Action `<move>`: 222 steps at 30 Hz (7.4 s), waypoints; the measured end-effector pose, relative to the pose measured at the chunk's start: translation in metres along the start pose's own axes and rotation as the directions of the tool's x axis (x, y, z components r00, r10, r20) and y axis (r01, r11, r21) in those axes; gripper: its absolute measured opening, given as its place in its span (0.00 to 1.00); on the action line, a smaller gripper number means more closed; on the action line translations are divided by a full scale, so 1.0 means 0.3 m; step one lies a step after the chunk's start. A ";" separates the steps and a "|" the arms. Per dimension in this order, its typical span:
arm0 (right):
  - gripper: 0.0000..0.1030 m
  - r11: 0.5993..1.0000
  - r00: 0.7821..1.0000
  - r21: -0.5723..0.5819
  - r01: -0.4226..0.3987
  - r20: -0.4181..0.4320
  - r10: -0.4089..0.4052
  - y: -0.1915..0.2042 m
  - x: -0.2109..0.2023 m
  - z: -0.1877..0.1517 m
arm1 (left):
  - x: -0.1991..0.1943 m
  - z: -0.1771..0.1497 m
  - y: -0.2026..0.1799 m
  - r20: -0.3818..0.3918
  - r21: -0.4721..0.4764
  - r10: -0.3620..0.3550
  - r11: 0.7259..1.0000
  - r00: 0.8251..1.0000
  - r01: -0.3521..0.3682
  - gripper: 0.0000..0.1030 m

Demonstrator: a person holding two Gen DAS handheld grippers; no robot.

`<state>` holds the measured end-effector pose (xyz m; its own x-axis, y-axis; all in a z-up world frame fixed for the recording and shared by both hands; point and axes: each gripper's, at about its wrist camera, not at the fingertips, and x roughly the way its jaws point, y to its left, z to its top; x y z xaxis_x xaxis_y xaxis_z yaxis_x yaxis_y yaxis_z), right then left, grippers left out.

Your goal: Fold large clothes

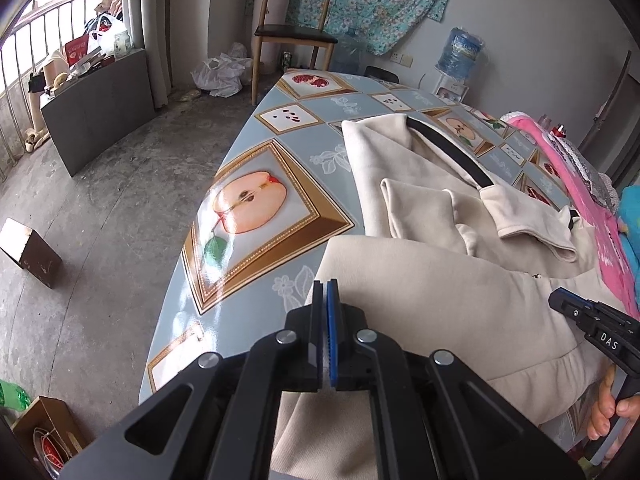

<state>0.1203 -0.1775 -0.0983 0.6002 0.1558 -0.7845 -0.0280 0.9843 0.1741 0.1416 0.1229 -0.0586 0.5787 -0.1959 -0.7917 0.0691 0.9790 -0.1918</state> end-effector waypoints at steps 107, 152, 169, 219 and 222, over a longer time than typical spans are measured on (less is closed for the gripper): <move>0.48 0.954 0.957 0.184 -0.237 -0.126 0.262 -0.664 -0.094 0.079 | 0.037 0.003 0.067 -0.206 0.107 -0.251 0.955 0.946 0.276 0.47; 0.06 0.963 0.925 0.112 0.245 0.269 -0.267 -0.606 -0.206 0.466 | 0.037 0.551 -0.289 0.217 0.311 -0.045 0.950 0.975 -0.026 0.05; 0.62 0.986 0.983 0.043 0.158 0.083 -0.161 -0.581 -0.166 0.376 | 0.105 0.527 -0.177 -0.018 0.123 -0.155 0.980 0.988 0.156 0.29; 0.23 0.729 0.987 0.681 -0.069 0.153 -0.050 -0.705 -0.184 -0.122 | 0.048 -0.034 -0.138 0.058 -0.431 -0.185 0.882 0.981 0.192 0.29; 0.21 0.771 0.983 0.634 -0.063 0.173 -0.063 -0.708 -0.200 -0.058 | 0.031 -0.019 -0.172 0.076 -0.373 -0.159 0.911 0.984 0.176 0.26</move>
<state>0.0764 -0.3946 -0.0986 0.7301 0.0772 -0.6790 0.4478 0.6964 0.5607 0.1389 0.0702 -0.0593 0.6207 -0.3445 -0.7043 -0.1383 0.8361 -0.5309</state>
